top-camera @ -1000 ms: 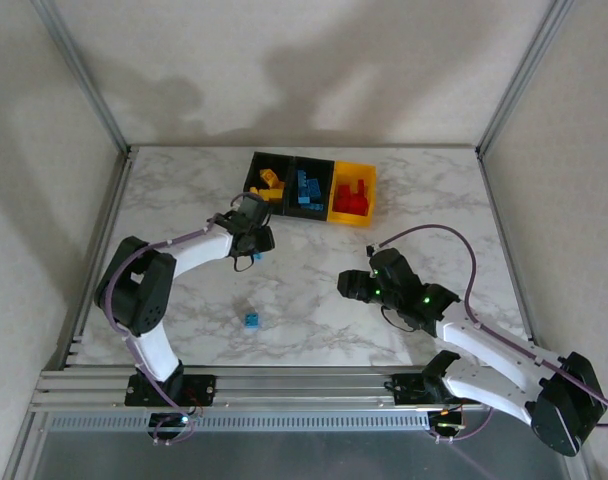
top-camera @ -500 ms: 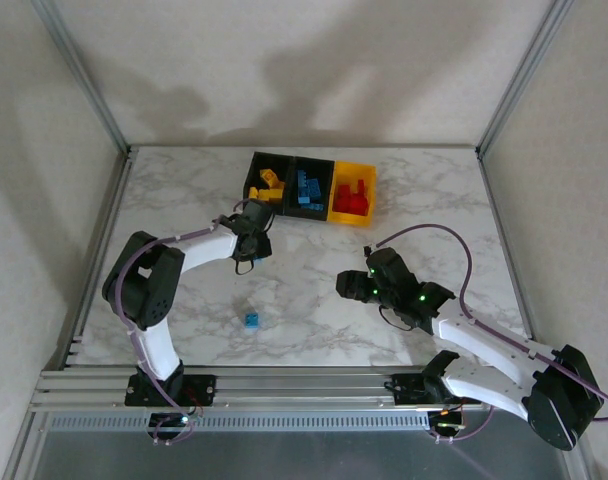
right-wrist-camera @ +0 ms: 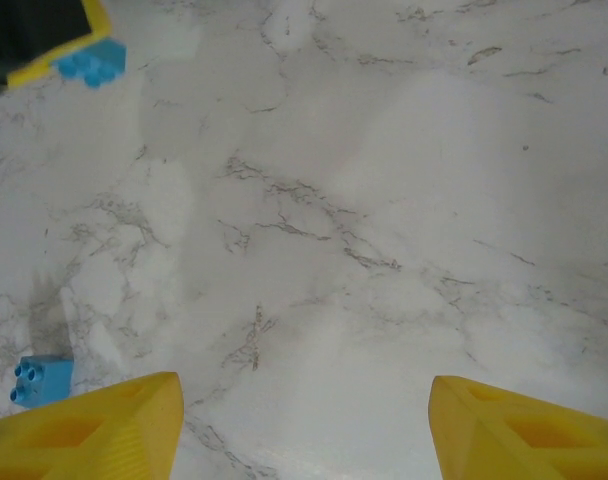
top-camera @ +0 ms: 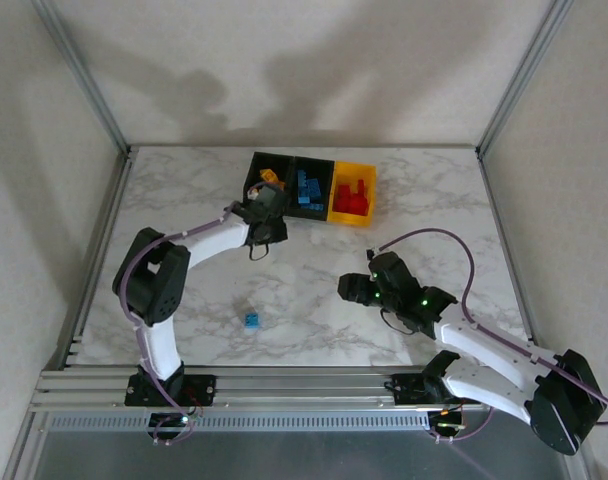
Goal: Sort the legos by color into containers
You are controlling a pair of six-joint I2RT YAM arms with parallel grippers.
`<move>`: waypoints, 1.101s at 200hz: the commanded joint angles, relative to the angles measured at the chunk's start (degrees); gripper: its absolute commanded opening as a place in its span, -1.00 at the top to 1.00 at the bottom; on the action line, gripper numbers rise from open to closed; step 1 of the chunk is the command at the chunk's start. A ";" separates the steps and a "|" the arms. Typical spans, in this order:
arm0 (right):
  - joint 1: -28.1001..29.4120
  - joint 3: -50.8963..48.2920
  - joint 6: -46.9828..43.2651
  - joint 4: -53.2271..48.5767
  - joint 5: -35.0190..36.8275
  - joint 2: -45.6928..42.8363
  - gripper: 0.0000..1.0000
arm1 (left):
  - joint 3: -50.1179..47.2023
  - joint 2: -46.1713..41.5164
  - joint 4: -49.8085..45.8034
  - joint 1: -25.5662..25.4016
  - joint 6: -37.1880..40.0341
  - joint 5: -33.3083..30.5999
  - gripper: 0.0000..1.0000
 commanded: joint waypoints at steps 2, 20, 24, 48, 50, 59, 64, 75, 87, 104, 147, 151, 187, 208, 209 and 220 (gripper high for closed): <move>0.44 -1.34 1.85 0.60 -0.19 -1.64 -0.31 | 6.96 3.73 -1.83 -0.81 -0.66 0.30 0.62; 0.37 -1.79 2.28 0.51 -0.01 -2.37 -0.31 | 12.87 6.78 -2.46 -1.27 -0.93 0.37 0.62; 0.39 -1.90 2.38 0.47 0.03 -2.54 -0.31 | 14.19 7.50 -2.54 -1.27 -1.01 0.54 0.62; 0.38 -1.99 2.46 -0.18 0.44 -2.83 -0.32 | 21.50 12.30 -3.21 -1.62 -1.49 1.34 0.63; 0.38 -1.98 2.46 -0.17 0.45 -2.85 -0.31 | 22.07 12.75 -3.32 -1.62 -1.53 1.35 0.63; 0.38 -1.90 2.47 -0.44 0.53 -2.95 -0.31 | 24.52 14.36 -3.52 -1.60 -1.85 1.47 0.63; 0.44 -1.89 2.48 -0.75 0.59 -3.10 -0.31 | 25.76 15.16 -3.48 -1.62 -2.01 1.61 0.63; 0.38 -1.81 2.50 -1.20 0.75 -3.43 -0.31 | 28.23 16.83 -3.29 -1.62 -2.45 1.86 0.63; 0.38 -1.86 2.55 -1.66 1.01 -3.89 -0.31 | 30.94 18.63 -3.43 -1.69 -2.81 2.14 0.64; 0.37 -1.76 2.49 -2.28 1.34 -4.43 -0.31 | 34.94 21.21 -3.92 -1.71 -3.28 2.92 0.64; 0.41 -1.68 2.30 -3.38 1.73 -4.66 -0.32 | 43.14 26.71 -6.09 -2.21 -3.56 3.36 0.61; 0.42 -1.57 2.29 -3.44 1.78 -4.70 -0.32 | 43.78 27.10 -6.49 -2.16 -3.56 3.27 0.61; 0.38 -1.15 2.06 -4.15 1.89 -5.25 -0.32 | 45.65 28.80 -7.48 -2.15 -3.39 2.33 0.45; 0.43 -0.84 1.96 -4.40 1.85 -5.41 -0.32 | 45.87 29.00 -7.87 -2.24 -3.41 1.67 0.34; 0.40 -0.84 1.95 -4.41 1.84 -5.41 -0.32 | 45.87 29.01 -7.81 -2.24 -3.40 1.69 0.33; 0.37 -0.84 1.88 -4.39 1.87 -5.46 -0.32 | 45.91 28.86 -7.92 -2.25 -3.47 1.68 0.24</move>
